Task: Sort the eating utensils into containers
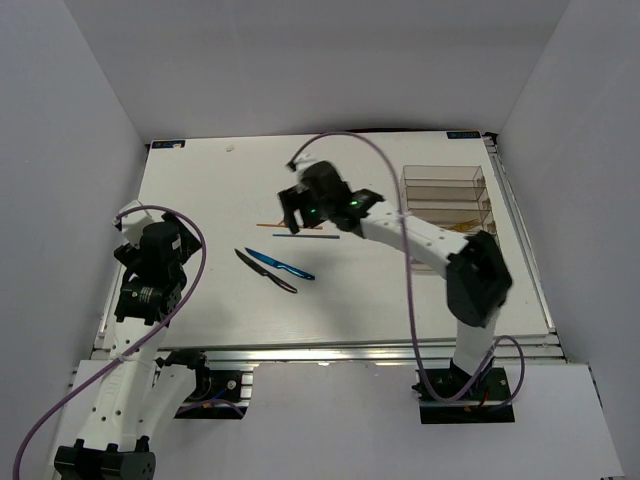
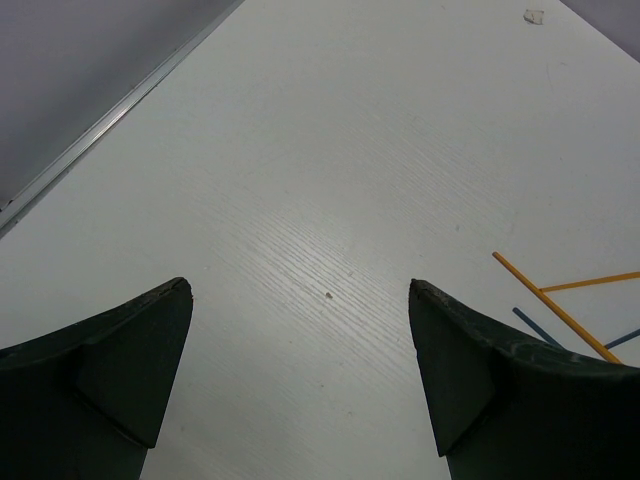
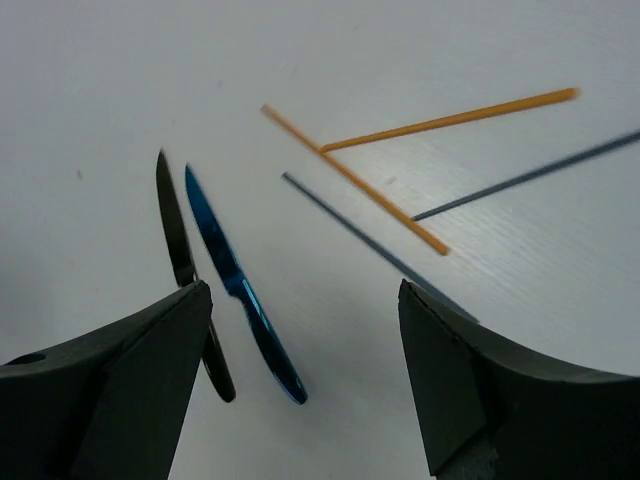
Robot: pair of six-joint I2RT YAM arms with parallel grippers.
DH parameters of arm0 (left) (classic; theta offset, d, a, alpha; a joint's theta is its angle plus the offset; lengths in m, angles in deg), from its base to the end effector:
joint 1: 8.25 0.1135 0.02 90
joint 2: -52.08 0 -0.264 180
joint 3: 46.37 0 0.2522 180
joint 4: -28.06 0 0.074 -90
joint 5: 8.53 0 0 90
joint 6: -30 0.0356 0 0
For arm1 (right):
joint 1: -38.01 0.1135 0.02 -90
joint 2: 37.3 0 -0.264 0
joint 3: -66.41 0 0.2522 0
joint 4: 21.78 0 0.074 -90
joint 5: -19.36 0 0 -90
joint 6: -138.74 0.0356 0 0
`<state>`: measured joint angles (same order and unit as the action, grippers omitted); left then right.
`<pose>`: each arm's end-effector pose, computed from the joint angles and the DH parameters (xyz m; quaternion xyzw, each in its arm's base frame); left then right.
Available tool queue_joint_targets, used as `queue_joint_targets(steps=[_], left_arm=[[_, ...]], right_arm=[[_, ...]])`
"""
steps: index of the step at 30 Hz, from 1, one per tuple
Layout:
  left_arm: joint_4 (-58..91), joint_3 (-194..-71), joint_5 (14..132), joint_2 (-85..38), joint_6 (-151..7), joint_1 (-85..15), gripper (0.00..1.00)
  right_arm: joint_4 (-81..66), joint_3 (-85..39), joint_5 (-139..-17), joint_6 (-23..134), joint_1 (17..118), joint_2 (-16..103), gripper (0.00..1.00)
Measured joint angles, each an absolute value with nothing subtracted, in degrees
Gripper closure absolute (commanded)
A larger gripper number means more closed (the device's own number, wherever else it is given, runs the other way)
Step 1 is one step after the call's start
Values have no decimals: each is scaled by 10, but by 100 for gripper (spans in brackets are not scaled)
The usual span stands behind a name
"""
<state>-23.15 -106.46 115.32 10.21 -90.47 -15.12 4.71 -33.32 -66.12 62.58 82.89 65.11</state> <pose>0.1511 0.0018 0.3122 -0.3079 0.7945 0.0962 0.5144 0.3026 0.2974 0.3062 -0.2113 0.8356 0.2184 0.4576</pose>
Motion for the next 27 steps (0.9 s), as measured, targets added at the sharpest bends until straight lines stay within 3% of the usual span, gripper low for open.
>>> queue_joint_targets(steps=[8, 27], left_arm=[[-232, -1065, 1153, 103, -905, -151, 2], [-232, -1065, 1144, 102, -904, -151, 2]], right_arm=[[262, -517, -644, 505, 926, 854, 22], [425, -631, -663, 428, 955, 952, 34]])
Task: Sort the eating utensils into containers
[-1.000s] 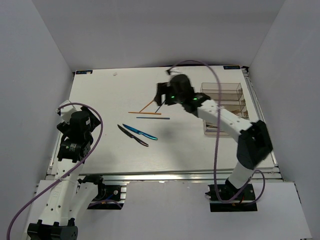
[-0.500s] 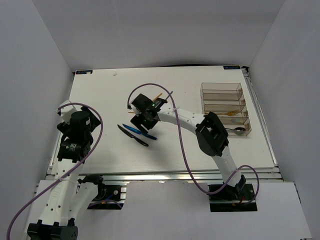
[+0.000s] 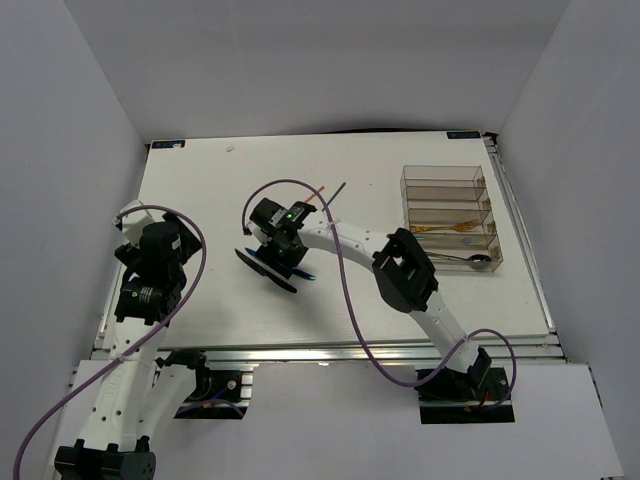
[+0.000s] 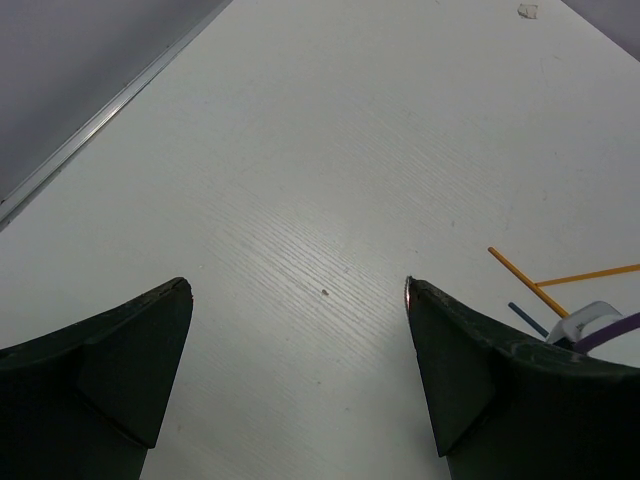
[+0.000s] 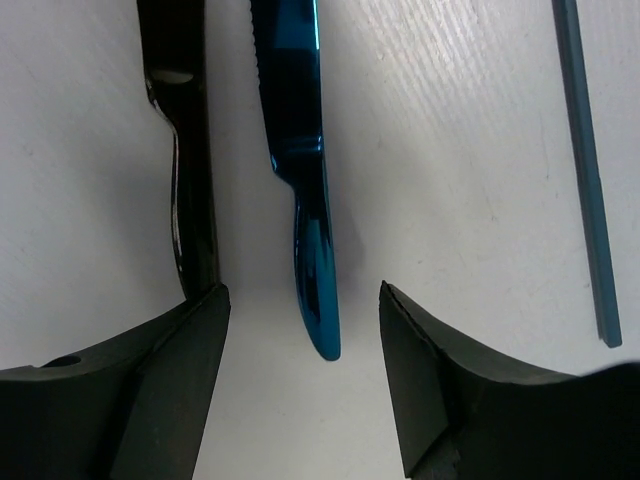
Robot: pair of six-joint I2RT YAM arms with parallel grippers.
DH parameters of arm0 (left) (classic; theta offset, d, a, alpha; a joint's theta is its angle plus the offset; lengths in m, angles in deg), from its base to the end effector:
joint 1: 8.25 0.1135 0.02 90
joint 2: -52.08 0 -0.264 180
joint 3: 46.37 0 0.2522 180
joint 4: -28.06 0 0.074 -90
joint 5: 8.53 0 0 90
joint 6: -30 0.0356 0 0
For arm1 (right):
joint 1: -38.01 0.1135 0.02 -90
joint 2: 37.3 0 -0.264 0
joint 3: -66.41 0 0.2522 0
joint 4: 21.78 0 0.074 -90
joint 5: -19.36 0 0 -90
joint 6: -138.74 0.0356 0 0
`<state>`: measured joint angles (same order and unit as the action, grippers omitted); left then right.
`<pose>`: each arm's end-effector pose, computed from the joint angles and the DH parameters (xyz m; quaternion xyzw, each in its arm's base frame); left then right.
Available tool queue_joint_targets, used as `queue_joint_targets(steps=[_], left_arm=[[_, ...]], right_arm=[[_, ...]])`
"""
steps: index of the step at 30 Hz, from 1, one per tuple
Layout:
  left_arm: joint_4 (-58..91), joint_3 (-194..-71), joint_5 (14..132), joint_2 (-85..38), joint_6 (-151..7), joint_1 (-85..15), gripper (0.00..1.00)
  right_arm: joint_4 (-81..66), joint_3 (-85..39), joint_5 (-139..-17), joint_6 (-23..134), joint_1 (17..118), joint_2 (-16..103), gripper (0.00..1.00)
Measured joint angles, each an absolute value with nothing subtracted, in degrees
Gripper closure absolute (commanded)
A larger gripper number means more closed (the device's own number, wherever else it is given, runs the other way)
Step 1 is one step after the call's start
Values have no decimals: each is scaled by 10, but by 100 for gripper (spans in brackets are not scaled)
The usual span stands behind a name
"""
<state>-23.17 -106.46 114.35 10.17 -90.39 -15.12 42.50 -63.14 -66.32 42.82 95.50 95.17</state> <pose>0.1515 0.0012 0.3119 -0.3039 0.7979 0.0897 0.5128 0.2670 0.4139 0.1944 -0.5085 0.8373 0.0527 0.1939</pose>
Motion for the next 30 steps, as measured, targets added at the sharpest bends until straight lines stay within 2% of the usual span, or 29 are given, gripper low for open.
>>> queue_joint_targets(steps=[6, 8, 9, 12, 16, 18, 30], left_arm=[[-232, -1065, 1141, 102, -904, -151, 2], [-232, -1065, 1140, 102, -903, -151, 2], [-232, -1065, 1140, 103, -903, -151, 2], [-232, -1065, 1140, 103, -903, -151, 2], [-232, -1065, 1140, 105, -903, -151, 2], [-232, -1065, 1140, 106, -903, -151, 2], [-231, -1065, 1140, 110, -903, -151, 2]], right_arm=[[438, -680, -663, 414, 955, 1005, 40], [443, -690, -663, 410, 954, 1014, 49], [443, -692, -664, 407, 953, 1016, 60], [448, -694, -675, 406, 949, 1018, 76], [451, -690, -677, 408, 946, 1017, 88], [445, -678, -675, 408, 946, 1010, 100], [427, -608, -657, 421, 946, 967, 100]])
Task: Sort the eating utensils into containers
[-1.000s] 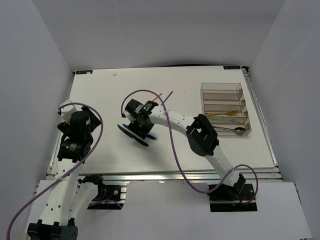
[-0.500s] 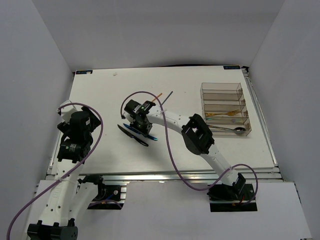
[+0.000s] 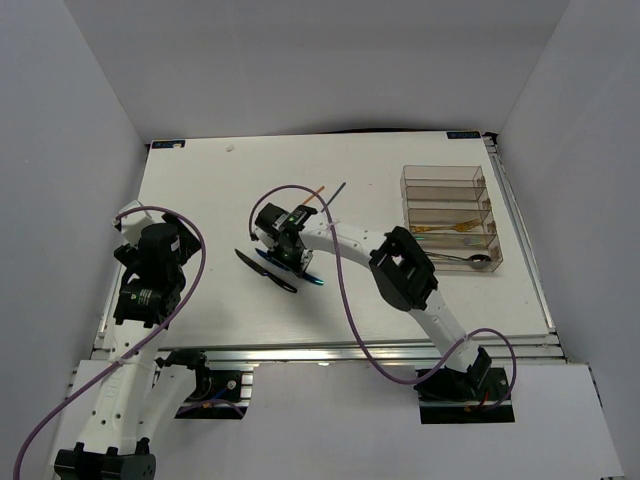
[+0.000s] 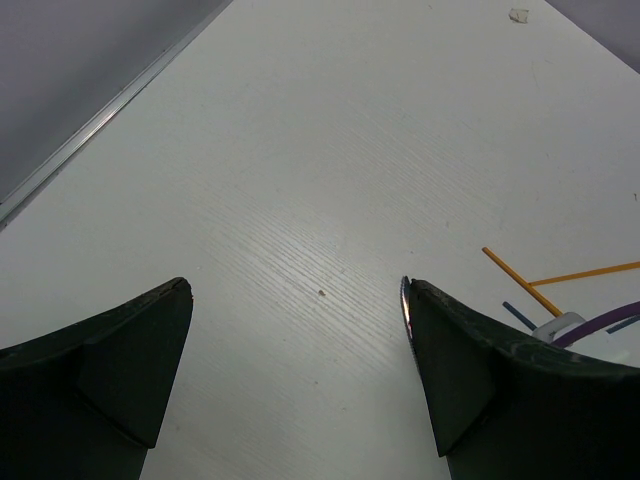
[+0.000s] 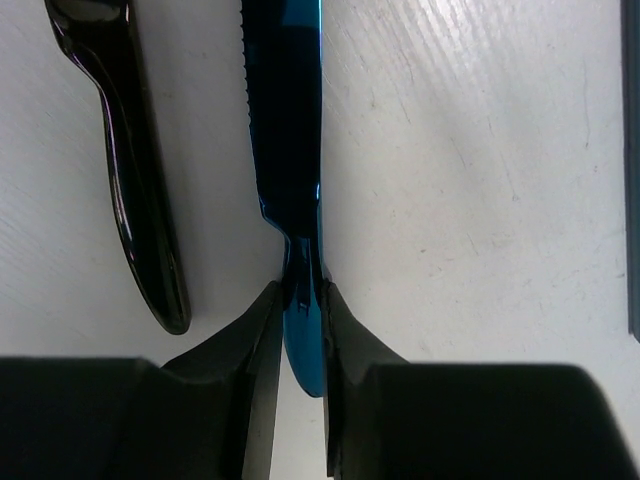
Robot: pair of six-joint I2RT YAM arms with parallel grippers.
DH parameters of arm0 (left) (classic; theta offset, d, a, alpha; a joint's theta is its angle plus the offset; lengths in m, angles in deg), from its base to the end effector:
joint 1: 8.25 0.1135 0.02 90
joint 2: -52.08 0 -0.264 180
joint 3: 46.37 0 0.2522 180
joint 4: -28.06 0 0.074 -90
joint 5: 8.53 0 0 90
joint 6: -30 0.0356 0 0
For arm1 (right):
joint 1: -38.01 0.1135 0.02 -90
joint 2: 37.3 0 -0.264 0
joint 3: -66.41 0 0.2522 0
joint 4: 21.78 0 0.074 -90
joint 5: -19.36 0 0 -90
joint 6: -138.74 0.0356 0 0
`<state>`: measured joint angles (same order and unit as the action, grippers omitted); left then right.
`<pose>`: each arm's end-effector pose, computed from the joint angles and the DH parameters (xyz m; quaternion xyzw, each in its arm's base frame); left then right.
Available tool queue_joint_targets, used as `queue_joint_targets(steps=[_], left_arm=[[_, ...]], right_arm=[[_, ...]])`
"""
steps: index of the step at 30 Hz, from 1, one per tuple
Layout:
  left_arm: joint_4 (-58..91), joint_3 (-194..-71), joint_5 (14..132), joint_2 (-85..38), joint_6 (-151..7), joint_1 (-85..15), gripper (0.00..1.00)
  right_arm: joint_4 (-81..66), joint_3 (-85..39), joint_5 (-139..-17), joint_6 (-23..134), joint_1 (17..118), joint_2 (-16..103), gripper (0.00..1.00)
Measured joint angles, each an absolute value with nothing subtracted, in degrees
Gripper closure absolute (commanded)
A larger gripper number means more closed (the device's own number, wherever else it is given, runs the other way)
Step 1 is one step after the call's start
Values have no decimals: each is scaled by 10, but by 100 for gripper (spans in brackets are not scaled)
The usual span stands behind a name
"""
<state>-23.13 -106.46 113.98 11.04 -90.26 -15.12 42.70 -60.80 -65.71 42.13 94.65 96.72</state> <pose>0.1486 0.0014 0.3138 -0.3029 0.7953 0.0844 0.5182 0.2715 0.4067 0.1698 -0.5110 0.8431 0.0302 0.1651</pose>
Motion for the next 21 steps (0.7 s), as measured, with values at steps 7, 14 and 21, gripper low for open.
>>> queue_joint_targets(steps=[7, 14, 21], left_arm=[[-231, -1065, 1140, 112, -903, -151, 2], [-231, -1065, 1140, 114, -903, -151, 2], [-231, -1065, 1140, 114, -903, -151, 2]], right_arm=[[423, -578, -657, 425, 944, 936, 100], [405, -528, -670, 435, 925, 858, 100], [329, -421, -716, 488, 833, 746, 100]])
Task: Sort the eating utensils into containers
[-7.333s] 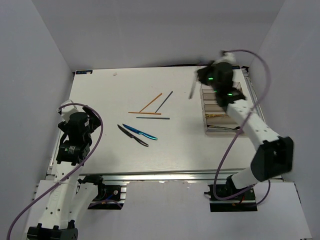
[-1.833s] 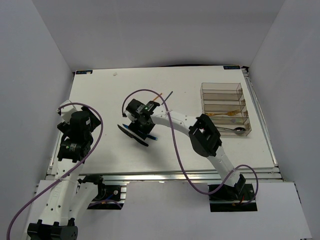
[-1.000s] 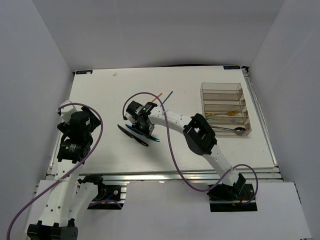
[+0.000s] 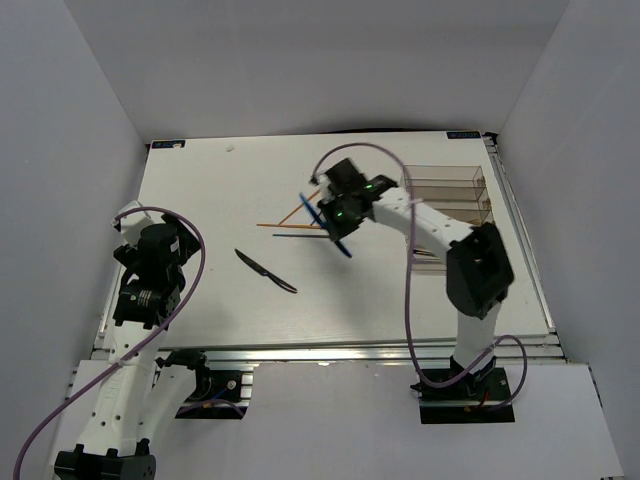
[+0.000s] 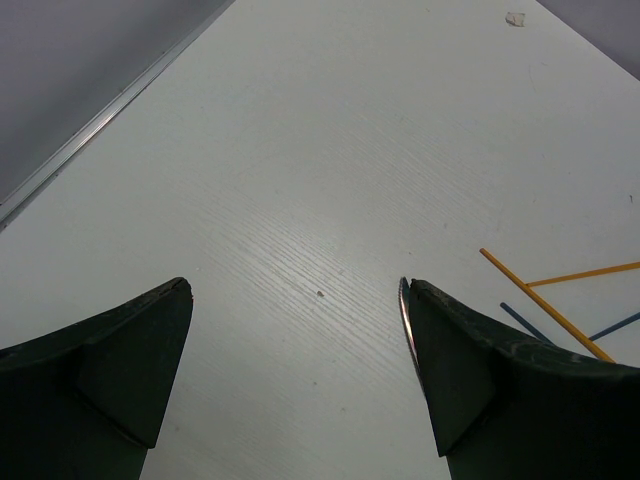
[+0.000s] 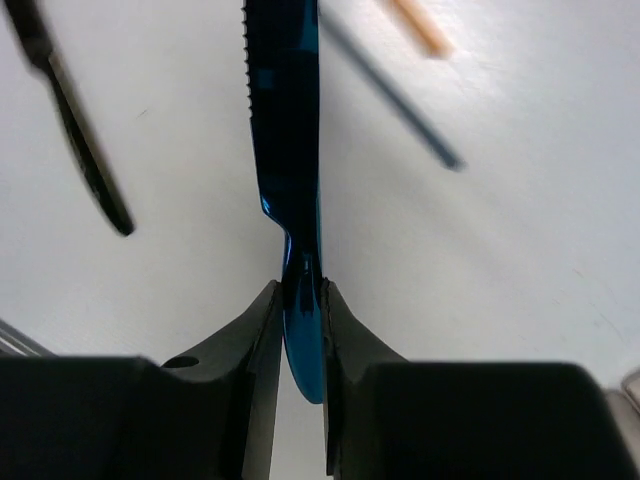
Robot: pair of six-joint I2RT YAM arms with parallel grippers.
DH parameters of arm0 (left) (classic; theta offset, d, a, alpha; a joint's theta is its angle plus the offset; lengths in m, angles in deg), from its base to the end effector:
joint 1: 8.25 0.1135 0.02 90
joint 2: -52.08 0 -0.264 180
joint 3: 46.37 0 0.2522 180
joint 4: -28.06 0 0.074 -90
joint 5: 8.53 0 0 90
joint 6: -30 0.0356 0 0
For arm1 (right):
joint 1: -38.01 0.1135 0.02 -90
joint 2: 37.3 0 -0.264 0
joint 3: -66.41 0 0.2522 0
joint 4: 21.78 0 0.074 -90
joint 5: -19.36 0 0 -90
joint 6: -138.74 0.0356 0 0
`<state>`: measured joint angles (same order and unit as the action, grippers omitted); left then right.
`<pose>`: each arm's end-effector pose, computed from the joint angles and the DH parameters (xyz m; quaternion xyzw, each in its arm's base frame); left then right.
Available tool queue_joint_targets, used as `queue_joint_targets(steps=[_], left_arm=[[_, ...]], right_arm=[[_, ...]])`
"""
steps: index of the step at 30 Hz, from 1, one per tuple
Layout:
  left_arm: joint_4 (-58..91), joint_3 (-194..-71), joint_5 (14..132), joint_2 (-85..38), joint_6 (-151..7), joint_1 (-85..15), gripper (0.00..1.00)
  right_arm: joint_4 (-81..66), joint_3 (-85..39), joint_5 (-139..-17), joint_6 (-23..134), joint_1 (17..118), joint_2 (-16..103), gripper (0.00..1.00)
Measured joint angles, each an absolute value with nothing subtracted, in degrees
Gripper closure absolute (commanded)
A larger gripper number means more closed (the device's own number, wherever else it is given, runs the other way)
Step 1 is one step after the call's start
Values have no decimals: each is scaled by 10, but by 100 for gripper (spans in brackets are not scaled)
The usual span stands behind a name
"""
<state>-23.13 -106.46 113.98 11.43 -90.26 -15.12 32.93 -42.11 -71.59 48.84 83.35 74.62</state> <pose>0.1472 0.0015 0.3147 -0.3034 0.7936 0.0830 0.5208 0.3006 0.3050 0.2504 -0.3719 0.8867 0.1135 0.2503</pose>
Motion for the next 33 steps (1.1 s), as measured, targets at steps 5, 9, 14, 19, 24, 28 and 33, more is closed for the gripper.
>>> queue_joint_targets(steps=[5, 9, 14, 19, 24, 28, 33], left_arm=[[-230, -1065, 1139, 114, -902, -151, 2], [-230, -1065, 1138, 114, -902, -151, 2], [-230, -1065, 1138, 114, -902, -151, 2], [-230, -1065, 1136, 114, -901, -151, 2], [-230, -1065, 1135, 114, -900, -151, 2], [-230, -1065, 1134, 114, -900, -151, 2], [-230, -1065, 1129, 114, -899, -151, 2]], right_arm=[[237, -327, -744, 578, 659, 636, 100], [168, -288, -734, 658, 537, 582, 100], [69, -196, -717, 792, 428, 545, 100], [30, -116, -649, 957, 357, 543, 100], [13, -104, -592, 1089, 354, 543, 100], [-8, -104, -573, 1162, 358, 543, 100], [-45, -74, -561, 1235, 359, 543, 100]])
